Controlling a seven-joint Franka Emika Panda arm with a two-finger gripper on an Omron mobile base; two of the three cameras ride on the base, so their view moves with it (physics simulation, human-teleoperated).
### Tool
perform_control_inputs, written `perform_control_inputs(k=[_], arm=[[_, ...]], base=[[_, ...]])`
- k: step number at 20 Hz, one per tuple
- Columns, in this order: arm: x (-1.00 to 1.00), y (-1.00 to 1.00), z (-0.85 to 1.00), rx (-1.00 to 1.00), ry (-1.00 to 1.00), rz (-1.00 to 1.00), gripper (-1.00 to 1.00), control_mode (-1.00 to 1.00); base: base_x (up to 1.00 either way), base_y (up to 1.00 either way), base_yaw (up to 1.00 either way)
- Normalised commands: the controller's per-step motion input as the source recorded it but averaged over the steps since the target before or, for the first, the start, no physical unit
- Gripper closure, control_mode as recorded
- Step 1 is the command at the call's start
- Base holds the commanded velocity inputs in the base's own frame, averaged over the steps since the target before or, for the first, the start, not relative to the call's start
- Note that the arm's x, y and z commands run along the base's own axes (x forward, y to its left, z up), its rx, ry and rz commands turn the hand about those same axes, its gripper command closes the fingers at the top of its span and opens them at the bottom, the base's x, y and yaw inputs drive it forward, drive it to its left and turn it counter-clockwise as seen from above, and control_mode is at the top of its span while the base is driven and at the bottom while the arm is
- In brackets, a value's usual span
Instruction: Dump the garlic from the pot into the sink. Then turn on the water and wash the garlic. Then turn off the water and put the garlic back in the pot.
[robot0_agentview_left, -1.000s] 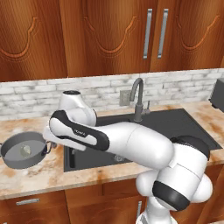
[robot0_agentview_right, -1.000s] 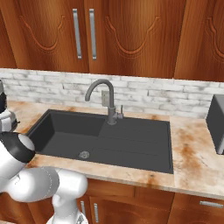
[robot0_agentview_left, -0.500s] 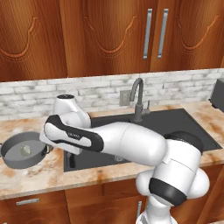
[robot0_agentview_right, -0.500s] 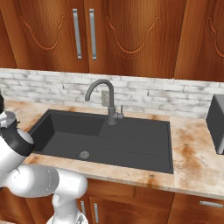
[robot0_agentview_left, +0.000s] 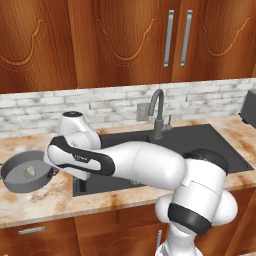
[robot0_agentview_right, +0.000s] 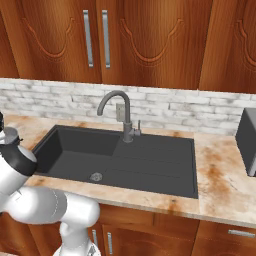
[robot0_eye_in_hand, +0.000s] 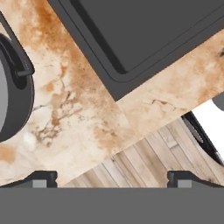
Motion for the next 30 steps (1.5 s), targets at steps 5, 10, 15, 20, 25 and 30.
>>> perform_control_inputs(k=[5, 10, 15, 20, 25, 30], arm=[[0.2, 0.16, 0.0, 0.0, 0.0, -0.04, -1.0, -1.0], [0.18, 0.17, 0.0, 0.0, 0.0, -0.02, -1.0, -1.0], [0.13, 0.23, -0.1, -0.04, 0.0, -0.02, -1.0, -1.0], [0.16, 0.22, -0.1, -0.04, 0.0, -0.02, -1.0, -1.0], [0.25, 0.17, -0.11, -0.02, 0.01, 0.0, -1.0, -1.0], [0.25, 0.17, -0.15, -0.02, 0.02, 0.0, -1.0, -1.0]], base=[[0.0, 0.0, 0.0], [0.0, 0.0, 0.0], [0.0, 0.0, 0.0], [0.0, 0.0, 0.0], [0.0, 0.0, 0.0], [0.0, 0.0, 0.0]])
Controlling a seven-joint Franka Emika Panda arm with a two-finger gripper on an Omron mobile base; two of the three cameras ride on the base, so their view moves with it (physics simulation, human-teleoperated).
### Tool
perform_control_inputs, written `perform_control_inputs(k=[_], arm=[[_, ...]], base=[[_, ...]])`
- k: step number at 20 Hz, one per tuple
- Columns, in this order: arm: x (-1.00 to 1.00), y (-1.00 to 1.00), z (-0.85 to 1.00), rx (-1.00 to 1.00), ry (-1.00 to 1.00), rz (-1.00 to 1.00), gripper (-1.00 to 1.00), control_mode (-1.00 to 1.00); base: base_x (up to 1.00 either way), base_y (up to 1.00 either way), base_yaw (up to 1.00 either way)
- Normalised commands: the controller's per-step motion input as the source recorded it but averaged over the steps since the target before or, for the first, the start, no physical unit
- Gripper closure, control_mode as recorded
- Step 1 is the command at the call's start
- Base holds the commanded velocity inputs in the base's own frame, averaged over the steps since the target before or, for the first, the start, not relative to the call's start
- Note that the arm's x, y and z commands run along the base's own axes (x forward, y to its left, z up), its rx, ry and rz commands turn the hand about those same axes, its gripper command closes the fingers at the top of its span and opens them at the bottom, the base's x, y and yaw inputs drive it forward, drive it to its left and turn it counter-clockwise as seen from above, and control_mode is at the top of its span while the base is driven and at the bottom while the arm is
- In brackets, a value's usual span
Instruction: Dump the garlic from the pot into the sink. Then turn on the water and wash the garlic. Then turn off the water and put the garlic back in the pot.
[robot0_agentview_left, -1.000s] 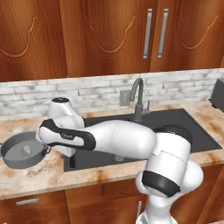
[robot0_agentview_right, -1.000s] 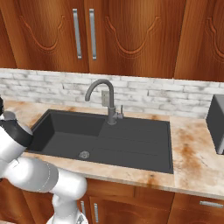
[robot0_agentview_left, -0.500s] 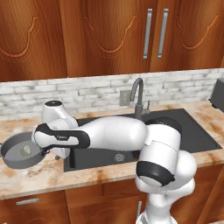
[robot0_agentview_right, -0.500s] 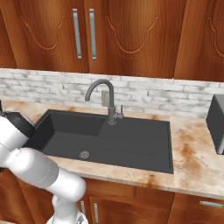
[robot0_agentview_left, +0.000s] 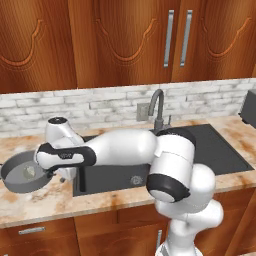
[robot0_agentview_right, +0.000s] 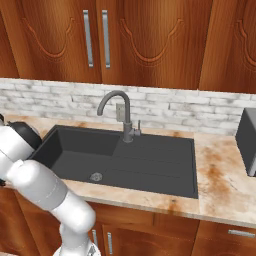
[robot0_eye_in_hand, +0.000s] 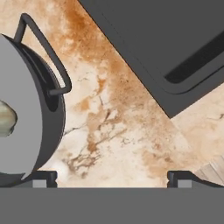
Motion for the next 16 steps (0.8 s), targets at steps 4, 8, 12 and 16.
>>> perform_control_inputs(k=[4, 8, 12, 16], arm=[[0.3, 0.25, -0.15, -0.04, 0.05, 0.0, -1.0, -1.0], [0.26, 0.23, -0.12, -0.04, 0.03, 0.0, -1.0, -1.0], [0.25, 0.21, -0.03, -0.02, 0.0, 0.0, -1.0, -1.0], [0.17, 0.22, -0.06, -0.03, 0.0, 0.0, -1.0, -1.0]], base=[[0.0, 0.0, 0.0], [0.0, 0.0, 0.0], [0.0, 0.0, 0.0], [0.0, 0.0, 0.0]])
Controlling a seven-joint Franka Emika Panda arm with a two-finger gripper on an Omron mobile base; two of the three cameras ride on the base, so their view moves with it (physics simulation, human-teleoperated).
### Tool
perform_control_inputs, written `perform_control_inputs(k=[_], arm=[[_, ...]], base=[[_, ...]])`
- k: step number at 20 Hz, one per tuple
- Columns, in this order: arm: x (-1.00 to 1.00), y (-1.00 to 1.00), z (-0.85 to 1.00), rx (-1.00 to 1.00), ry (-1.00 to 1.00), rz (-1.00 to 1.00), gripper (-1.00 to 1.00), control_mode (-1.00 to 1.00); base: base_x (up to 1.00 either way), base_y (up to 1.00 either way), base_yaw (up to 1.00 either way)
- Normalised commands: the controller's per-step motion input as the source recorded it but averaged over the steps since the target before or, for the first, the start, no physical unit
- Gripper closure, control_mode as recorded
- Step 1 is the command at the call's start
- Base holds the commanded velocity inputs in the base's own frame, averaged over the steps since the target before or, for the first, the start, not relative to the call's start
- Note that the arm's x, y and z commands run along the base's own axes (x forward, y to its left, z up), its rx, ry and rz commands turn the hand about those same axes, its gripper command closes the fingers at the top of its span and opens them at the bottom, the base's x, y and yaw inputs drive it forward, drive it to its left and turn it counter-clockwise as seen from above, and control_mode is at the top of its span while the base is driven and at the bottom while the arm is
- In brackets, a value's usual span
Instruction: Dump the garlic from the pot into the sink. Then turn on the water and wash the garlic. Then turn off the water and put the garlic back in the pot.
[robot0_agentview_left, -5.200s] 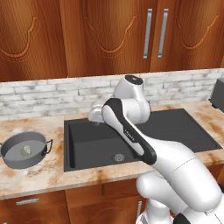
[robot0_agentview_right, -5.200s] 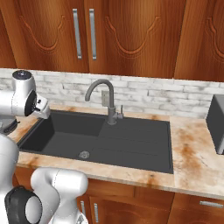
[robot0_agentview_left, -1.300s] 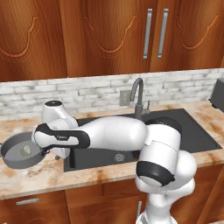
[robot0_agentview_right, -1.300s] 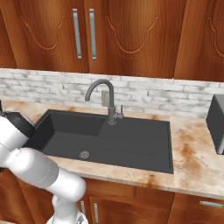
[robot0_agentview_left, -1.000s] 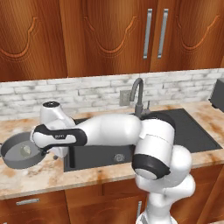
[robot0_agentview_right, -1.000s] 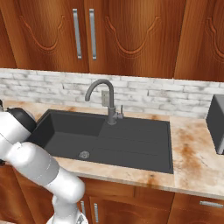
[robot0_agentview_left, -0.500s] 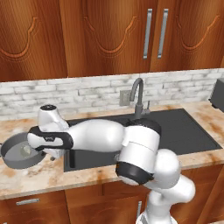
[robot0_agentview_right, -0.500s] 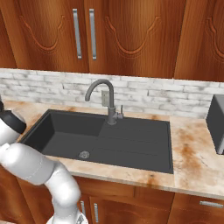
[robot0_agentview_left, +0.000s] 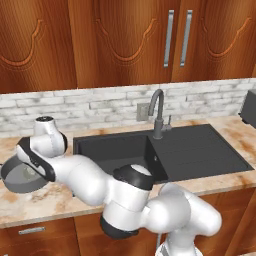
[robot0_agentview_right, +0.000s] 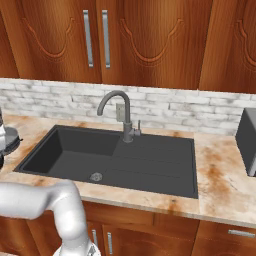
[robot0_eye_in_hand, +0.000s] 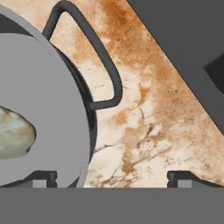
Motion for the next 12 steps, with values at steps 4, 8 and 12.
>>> perform_control_inputs(k=[4, 8, 12], arm=[[0.03, 0.18, -0.14, -0.02, 0.0, 0.0, -1.0, -1.0], [0.0, 0.09, -0.16, 0.0, 0.0, -0.01, -1.0, -1.0], [0.0, 0.04, -0.18, 0.0, 0.0, -0.01, -1.0, -1.0]], base=[[0.0, 0.0, 0.0], [0.0, 0.0, 0.0], [0.0, 0.0, 0.0]])
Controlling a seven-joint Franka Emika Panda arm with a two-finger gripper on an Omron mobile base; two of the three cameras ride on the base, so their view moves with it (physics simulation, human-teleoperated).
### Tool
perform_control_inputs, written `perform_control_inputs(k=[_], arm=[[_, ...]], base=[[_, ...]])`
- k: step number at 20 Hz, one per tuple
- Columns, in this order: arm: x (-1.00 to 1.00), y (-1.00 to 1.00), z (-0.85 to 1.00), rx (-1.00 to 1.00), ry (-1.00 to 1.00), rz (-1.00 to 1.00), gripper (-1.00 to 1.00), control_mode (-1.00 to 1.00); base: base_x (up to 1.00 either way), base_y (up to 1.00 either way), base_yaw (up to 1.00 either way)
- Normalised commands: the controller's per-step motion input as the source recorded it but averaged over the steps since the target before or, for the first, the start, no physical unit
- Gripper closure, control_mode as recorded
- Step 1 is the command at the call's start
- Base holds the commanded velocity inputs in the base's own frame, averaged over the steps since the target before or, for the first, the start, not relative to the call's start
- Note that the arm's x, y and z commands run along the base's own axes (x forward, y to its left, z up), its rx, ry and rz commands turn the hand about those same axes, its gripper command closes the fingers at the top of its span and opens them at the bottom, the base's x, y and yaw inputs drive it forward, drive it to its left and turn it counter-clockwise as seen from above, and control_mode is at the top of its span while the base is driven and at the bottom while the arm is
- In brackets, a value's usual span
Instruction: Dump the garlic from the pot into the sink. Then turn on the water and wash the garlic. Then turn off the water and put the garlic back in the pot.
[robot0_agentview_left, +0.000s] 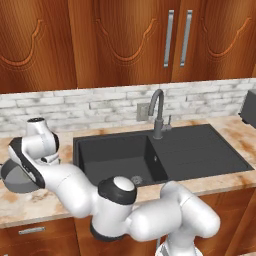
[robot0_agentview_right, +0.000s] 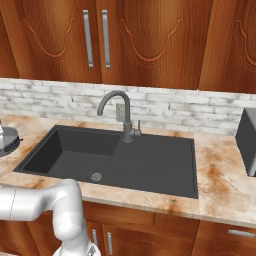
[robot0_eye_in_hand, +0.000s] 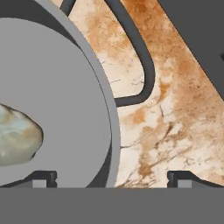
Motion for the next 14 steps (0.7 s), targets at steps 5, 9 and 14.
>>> perform_control_inputs(k=[5, 9, 14], arm=[[0.0, 0.02, -0.26, -0.01, 0.0, -0.02, -1.0, -1.0], [0.08, 0.01, -0.21, 0.0, 0.0, -0.02, -1.0, -1.0], [0.2, 0.05, -0.17, 0.0, 0.0, 0.0, -1.0, -1.0]], base=[[0.0, 0.0, 0.0], [0.0, 0.0, 0.0], [0.0, 0.0, 0.0]])
